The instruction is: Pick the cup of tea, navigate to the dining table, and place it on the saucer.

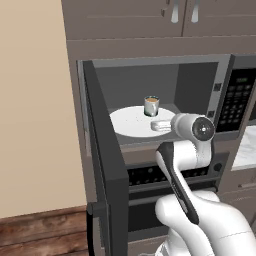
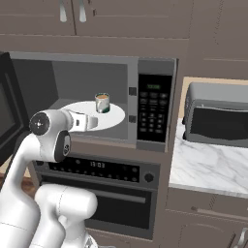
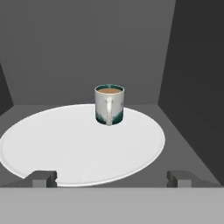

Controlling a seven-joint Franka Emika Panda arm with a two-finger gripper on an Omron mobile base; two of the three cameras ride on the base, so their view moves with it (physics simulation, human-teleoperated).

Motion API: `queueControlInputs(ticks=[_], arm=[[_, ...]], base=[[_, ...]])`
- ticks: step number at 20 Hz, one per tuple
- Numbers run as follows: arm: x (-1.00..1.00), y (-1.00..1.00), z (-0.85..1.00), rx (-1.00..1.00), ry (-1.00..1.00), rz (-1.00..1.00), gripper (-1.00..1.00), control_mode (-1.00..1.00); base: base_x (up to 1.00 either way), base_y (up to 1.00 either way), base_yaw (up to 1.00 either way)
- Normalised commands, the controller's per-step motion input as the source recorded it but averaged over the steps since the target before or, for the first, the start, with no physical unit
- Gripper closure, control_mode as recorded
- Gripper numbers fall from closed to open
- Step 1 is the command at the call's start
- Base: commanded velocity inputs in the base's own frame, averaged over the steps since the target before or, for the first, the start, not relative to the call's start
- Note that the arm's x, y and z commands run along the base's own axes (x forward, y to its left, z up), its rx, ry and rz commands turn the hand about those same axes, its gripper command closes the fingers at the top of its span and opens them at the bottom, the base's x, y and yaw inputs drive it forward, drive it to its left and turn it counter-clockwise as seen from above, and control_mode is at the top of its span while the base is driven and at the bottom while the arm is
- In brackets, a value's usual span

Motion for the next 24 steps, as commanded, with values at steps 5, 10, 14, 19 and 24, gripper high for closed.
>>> queueControlInputs(ticks=[5,10,14,19,24], arm=[[0.02,0.0,0.0,0.0,0.0,0.0,-1.0,-1.0],[0.22,0.13,0.0,0.0,0.01,0.0,-1.0,-1.0],[0.32,0.04,0.0,0.0,0.0,0.0,-1.0,-1.0],[0.31,0.0,0.0,0.0,0.0,0.0,-1.0,-1.0],[0.32,0.0,0.0,0.0,0.0,0.0,-1.0,-1.0]], base=[[0.0,0.0,0.0],[0.0,0.0,0.0],[0.0,0.0,0.0],[0.0,0.0,0.0],[0.0,0.0,0.0]])
